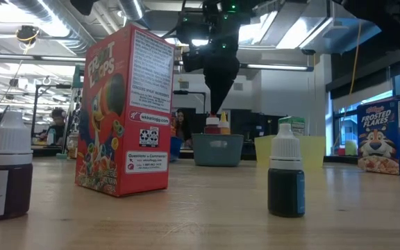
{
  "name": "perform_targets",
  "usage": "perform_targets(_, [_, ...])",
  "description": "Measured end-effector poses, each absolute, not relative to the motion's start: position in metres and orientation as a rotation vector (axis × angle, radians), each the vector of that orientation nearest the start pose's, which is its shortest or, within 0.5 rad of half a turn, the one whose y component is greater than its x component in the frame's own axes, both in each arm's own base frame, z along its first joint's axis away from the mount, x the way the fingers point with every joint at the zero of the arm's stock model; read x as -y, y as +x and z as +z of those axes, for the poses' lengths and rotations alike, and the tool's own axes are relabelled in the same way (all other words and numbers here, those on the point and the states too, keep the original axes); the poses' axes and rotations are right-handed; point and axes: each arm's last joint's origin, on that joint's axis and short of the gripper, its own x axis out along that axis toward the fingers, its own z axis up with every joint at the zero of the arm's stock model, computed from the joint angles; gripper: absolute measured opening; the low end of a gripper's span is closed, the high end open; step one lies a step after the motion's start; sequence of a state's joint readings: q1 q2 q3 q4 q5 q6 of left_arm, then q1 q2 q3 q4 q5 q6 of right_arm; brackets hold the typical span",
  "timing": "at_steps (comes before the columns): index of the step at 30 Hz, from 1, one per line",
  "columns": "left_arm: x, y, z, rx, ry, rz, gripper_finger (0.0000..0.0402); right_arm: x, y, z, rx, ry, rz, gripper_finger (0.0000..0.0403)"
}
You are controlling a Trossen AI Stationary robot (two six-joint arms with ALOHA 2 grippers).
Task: Pick & Place Kitchen Items
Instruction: Adjust the big red food coloring in the dark green bin
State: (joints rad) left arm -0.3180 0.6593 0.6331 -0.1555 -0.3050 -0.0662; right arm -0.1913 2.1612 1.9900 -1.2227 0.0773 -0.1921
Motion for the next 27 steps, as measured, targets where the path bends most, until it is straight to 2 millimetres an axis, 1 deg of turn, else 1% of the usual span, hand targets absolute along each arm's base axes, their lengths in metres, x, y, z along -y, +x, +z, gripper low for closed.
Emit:
perform_targets(10, [0.039, 0.147, 0.302, -0.173, -0.010, -0.008, 0.0278, 0.088, 0.428, 0.246, -1.399, -0.110, -0.125, 0.0044])
perform_targets(27, [0.039, 0.147, 0.302, -0.173, -0.010, -0.007, 0.0278, 0.113, 0.427, 0.247, -1.352, -0.081, -0.183, 0.0043])
